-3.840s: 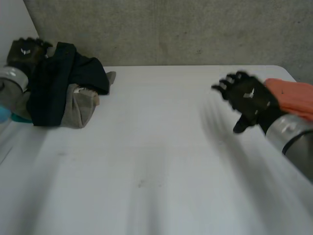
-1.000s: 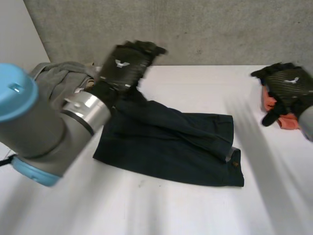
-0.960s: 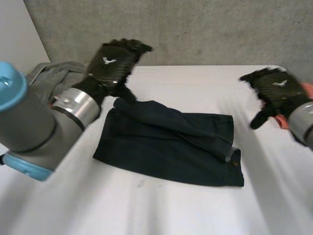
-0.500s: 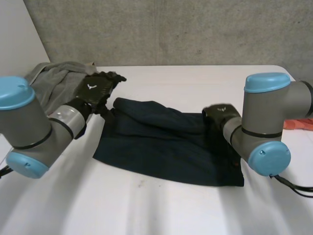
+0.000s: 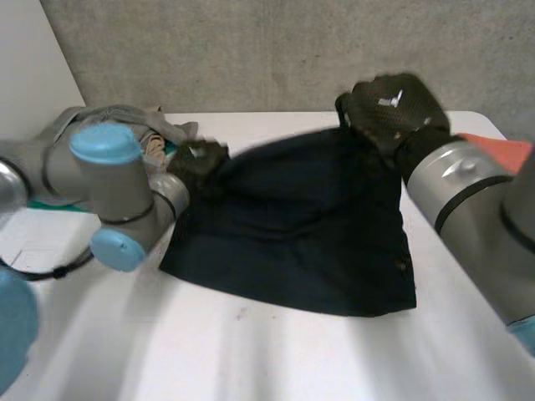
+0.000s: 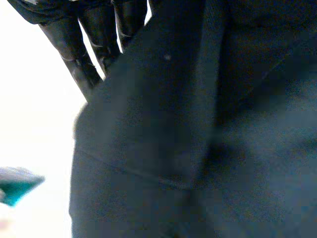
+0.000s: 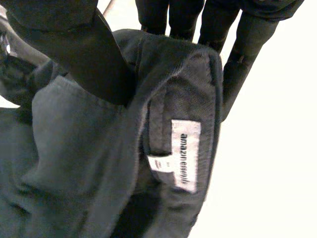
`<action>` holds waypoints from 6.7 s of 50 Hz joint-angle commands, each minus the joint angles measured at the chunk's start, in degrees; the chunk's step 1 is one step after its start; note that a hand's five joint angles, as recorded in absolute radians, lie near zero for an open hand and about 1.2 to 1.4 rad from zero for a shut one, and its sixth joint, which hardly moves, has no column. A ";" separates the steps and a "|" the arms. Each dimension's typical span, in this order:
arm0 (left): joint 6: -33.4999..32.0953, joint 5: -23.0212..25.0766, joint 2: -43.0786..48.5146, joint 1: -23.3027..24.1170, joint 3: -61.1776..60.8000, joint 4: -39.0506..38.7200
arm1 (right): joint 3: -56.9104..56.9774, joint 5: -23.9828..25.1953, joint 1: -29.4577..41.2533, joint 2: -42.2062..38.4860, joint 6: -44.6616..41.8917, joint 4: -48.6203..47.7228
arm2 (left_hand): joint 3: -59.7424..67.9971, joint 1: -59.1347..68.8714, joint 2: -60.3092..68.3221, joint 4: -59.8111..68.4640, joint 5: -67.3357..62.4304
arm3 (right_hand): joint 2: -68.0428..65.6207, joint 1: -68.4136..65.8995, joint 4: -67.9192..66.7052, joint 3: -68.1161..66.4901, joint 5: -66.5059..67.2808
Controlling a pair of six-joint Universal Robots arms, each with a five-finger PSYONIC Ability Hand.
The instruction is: Fold the laundry.
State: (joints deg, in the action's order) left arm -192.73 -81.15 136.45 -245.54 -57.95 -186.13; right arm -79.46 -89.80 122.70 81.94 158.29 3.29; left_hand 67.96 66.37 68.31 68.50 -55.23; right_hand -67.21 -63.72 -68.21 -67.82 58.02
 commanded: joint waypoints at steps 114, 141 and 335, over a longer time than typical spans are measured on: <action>-6.43 -4.98 -37.66 -0.64 -66.06 -11.27 | -20.03 21.51 -17.67 -20.85 -15.55 -16.83 | -29.51 -27.92 -29.86 -30.05 26.78 | -12.79 -16.28 -11.79 -12.18 11.98; -11.71 -4.63 -59.35 0.67 -62.28 -8.12 | -20.82 14.48 -18.11 3.65 -25.21 9.08 | 12.04 13.63 11.69 11.50 -14.77 | -12.79 -16.28 -11.79 -12.18 11.98; 8.51 19.63 -23.51 11.75 -2.78 11.93 | -31.81 4.73 -2.29 -12.40 1.05 -28.59 | -55.89 -54.31 -56.25 -56.43 53.17 | 57.21 53.72 58.21 57.82 -58.02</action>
State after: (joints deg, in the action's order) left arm -185.46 -66.04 114.41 -233.34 -58.91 -174.93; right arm -108.69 -84.51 119.87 75.08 154.77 -15.55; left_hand 11.84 10.67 11.25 11.46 -2.45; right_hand -11.14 -10.70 -11.71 -11.82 2.44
